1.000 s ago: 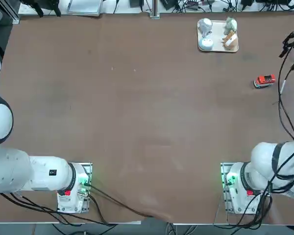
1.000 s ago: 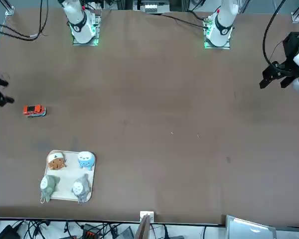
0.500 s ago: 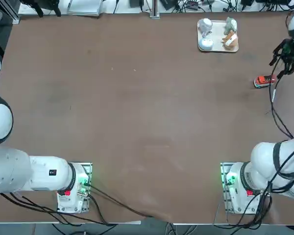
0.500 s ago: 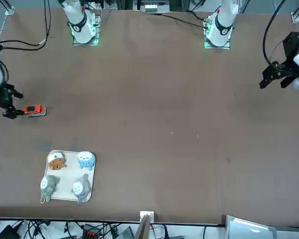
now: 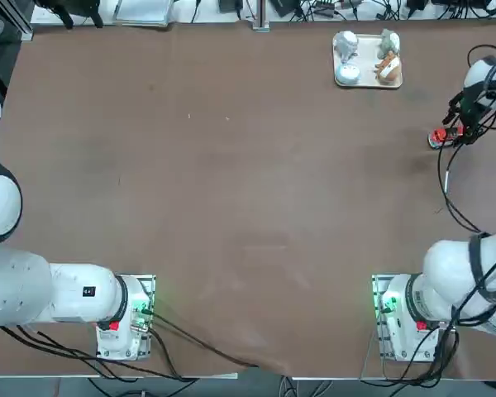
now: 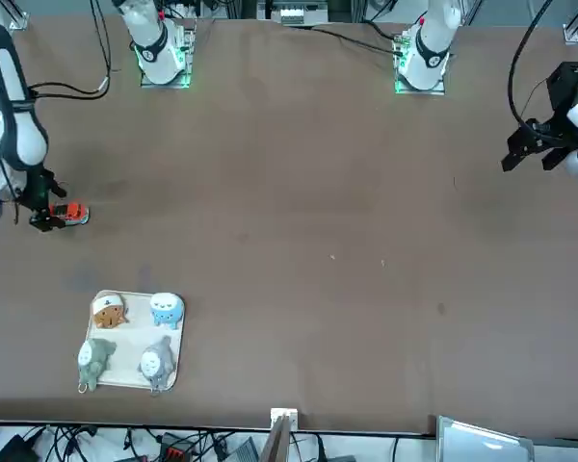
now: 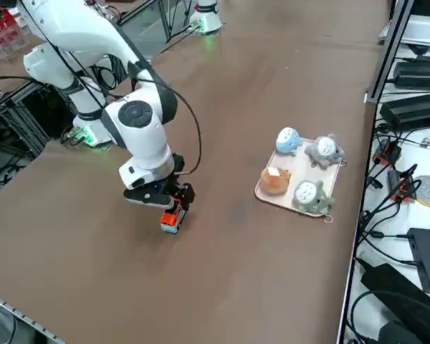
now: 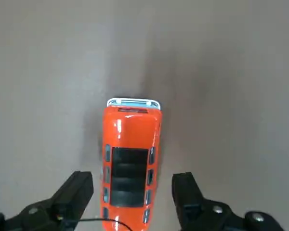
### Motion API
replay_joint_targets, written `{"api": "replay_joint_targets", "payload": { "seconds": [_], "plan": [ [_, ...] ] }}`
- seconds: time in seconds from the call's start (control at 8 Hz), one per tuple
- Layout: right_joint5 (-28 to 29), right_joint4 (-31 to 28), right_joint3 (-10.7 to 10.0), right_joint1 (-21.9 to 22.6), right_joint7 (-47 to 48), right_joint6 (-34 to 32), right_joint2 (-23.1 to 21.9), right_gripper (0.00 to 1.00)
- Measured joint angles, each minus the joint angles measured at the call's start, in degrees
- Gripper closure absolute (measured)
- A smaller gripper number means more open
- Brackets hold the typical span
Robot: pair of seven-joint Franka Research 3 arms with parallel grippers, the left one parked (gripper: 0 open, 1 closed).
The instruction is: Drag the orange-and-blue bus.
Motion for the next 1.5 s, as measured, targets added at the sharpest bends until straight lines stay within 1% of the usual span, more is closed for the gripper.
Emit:
{"api": "replay_joint_targets", "payload": {
  "seconds": [0.12, 0.38, 0.5, 0.62, 0.75, 1.0, 1.5],
  "plan": [
    [0.05, -0.61, 0.00, -0.09, 0.06, 1.46, 0.00, 0.00],
    [0.12, -1.82, 0.00, -0.34, 0.46, 3.88, 0.05, 0.04],
    [0.24, -2.20, 0.00, -0.50, 1.38, 4.56, 0.11, 0.12],
    [0.26, -2.38, 0.04, -0.52, 2.66, 5.23, 0.24, 0.17],
    [0.29, -2.38, 0.16, -0.49, 3.79, 5.70, 0.13, 0.37],
    [0.30, -2.40, 0.18, -0.49, 4.52, 5.74, -0.01, 0.40],
    [0.29, -2.42, 0.37, -0.34, 5.22, 5.51, -0.03, 0.40]
  ]
}}
